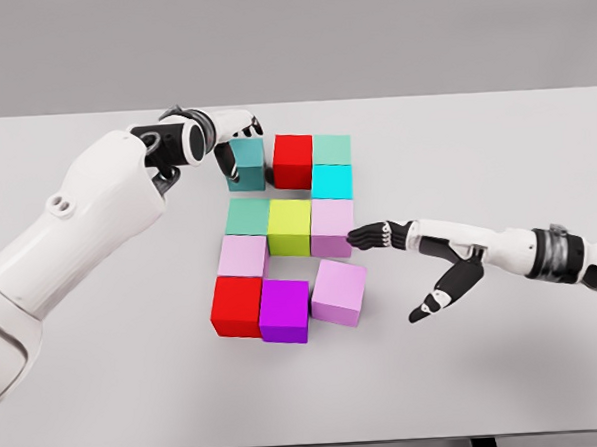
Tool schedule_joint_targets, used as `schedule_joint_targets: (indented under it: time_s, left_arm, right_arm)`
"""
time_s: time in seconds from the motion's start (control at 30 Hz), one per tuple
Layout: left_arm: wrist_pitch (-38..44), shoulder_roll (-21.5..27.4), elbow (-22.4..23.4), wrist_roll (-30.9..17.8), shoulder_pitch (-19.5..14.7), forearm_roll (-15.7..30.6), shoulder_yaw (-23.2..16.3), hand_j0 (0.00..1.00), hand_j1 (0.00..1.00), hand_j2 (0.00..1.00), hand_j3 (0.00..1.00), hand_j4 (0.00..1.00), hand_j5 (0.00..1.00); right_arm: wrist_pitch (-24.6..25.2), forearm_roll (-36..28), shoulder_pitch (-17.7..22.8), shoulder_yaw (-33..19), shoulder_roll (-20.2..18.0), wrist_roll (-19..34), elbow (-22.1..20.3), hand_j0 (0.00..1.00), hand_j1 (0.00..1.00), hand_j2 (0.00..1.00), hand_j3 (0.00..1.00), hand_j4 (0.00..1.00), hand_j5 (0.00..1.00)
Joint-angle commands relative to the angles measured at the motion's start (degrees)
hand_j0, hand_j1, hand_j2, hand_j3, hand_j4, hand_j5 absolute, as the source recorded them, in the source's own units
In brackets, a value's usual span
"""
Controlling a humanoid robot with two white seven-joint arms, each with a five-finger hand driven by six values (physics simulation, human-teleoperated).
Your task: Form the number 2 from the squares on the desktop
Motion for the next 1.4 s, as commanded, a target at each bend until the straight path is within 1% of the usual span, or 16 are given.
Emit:
schedule_joint_targets:
  time_s: [0.0,0.17,0.57,0.63,0.73,0.8,0.93,1.27,1.37]
  left_arm:
    - [-0.2,-0.2,0.3,0.0,0.0,-0.8,0.0,0.88,0.88,0.88,0.88,0.88,0.88]
    - [-0.3,-0.9,1.1,0.0,0.0,-1.8,0.0,0.88,0.88,0.88,0.88,0.88,0.88]
    - [-0.6,-0.7,1.1,0.0,0.1,-1.9,0.0,0.89,0.89,0.89,0.89,0.89,0.89]
    - [-0.6,-0.8,1.1,0.0,0.3,-3.4,0.0,0.89,0.89,0.89,0.89,0.89,0.89]
    - [-0.6,-0.8,1.1,0.0,0.3,-3.9,0.0,0.91,0.91,0.91,0.91,0.91,0.91]
    - [-0.6,-0.9,1.1,0.0,0.4,-4.9,0.1,0.93,0.93,0.93,0.93,0.93,0.93]
    - [-0.6,-0.9,1.1,0.0,0.4,-5.0,0.1,0.97,0.97,0.97,0.97,0.97,0.97]
    - [-0.6,-0.4,1.1,0.0,0.4,-4.9,0.5,0.99,0.99,0.99,0.99,0.99,0.99]
    - [-0.6,-0.3,1.0,0.0,0.4,-4.9,0.5,0.99,0.99,0.99,0.99,0.99,0.99]
  right_arm:
    - [0.1,-0.4,0.0,0.0,0.5,0.0,0.8,1.0,1.0,1.0,1.0,1.0,1.0]
    - [0.1,-0.4,0.0,1.2,1.9,0.0,2.4,1.0,1.0,1.0,1.0,1.0,1.0]
    - [0.1,0.5,-0.1,2.6,4.0,0.0,3.6,1.0,1.0,1.0,1.0,1.0,1.0]
    - [0.1,0.5,-0.1,2.6,4.0,0.0,3.6,1.0,1.0,1.0,1.0,1.0,1.0]
    - [0.1,0.5,-0.2,2.6,4.1,0.0,4.3,1.0,1.0,1.0,1.0,1.0,1.0]
    - [0.1,0.5,-0.2,2.6,4.2,0.0,4.3,1.0,1.0,1.0,1.0,1.0,1.0]
    - [0.1,0.6,-0.4,2.6,4.6,0.0,4.3,1.0,1.0,1.0,1.0,1.0,1.0]
    - [0.1,1.0,-0.5,2.6,5.6,0.0,4.1,1.0,1.0,1.0,1.0,1.0,1.0]
    - [0.1,1.7,-0.6,2.9,6.5,0.0,4.0,1.0,1.0,1.0,1.0,1.0,1.0]
